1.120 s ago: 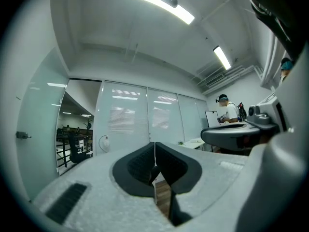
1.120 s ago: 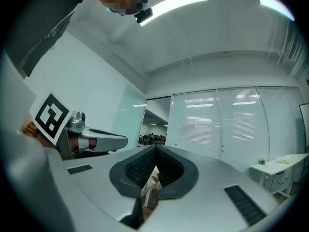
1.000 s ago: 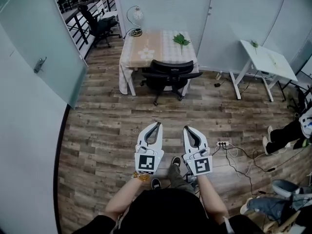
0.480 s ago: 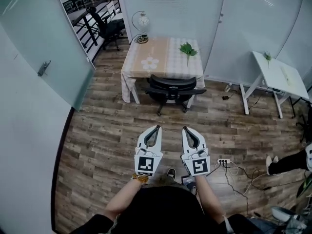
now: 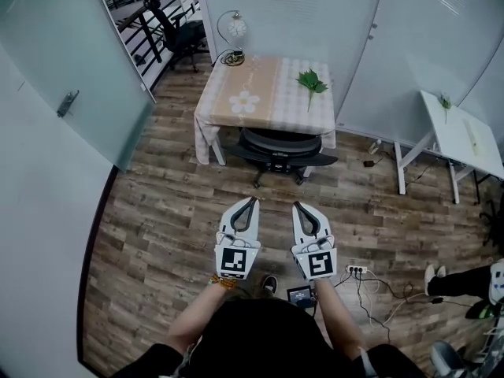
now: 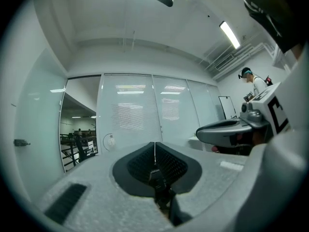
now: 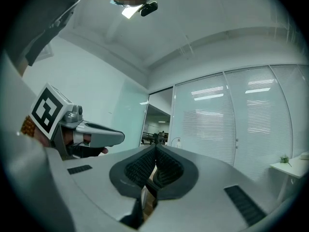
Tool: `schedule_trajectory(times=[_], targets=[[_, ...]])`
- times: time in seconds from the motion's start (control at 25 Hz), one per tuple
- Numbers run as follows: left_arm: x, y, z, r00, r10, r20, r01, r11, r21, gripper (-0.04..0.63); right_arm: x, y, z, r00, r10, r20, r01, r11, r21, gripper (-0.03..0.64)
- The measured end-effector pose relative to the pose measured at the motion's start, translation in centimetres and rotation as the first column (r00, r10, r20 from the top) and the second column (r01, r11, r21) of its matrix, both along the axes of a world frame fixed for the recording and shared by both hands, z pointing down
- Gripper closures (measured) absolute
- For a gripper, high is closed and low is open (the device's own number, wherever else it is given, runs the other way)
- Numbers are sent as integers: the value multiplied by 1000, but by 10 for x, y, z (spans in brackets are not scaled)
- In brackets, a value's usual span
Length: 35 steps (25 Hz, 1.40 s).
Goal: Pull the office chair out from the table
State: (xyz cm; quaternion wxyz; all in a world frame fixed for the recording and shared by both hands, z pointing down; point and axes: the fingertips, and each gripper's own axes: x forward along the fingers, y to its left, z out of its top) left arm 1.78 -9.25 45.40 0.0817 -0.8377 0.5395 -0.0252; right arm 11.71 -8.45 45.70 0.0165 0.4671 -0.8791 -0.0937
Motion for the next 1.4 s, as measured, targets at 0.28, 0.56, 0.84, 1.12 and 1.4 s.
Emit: schedule_trajectory(times=[0.28, 0.56, 0.84, 1.12, 1.4], targets=[[-15, -73, 13, 999, 35, -11, -35, 999, 0, 577, -14, -71, 2, 999, 40, -20, -41, 999, -14, 614], [-41, -140, 19, 996, 88, -17, -88, 996, -21, 577, -27, -131, 20, 994, 91, -56, -94, 995, -42, 614], [-51, -187, 39, 992, 122, 30, -121, 991, -49, 577, -34, -174, 37, 991, 103, -87, -110, 991, -80, 614], [-37, -219, 79, 973, 159, 169, -149, 987, -67, 577, -4, -215, 67, 982, 51, -180, -70, 993, -96, 614], [-39, -236, 129, 929, 185, 320, -153, 980, -125, 575, 21, -224, 103, 960, -50, -276, 12, 990, -139, 614]])
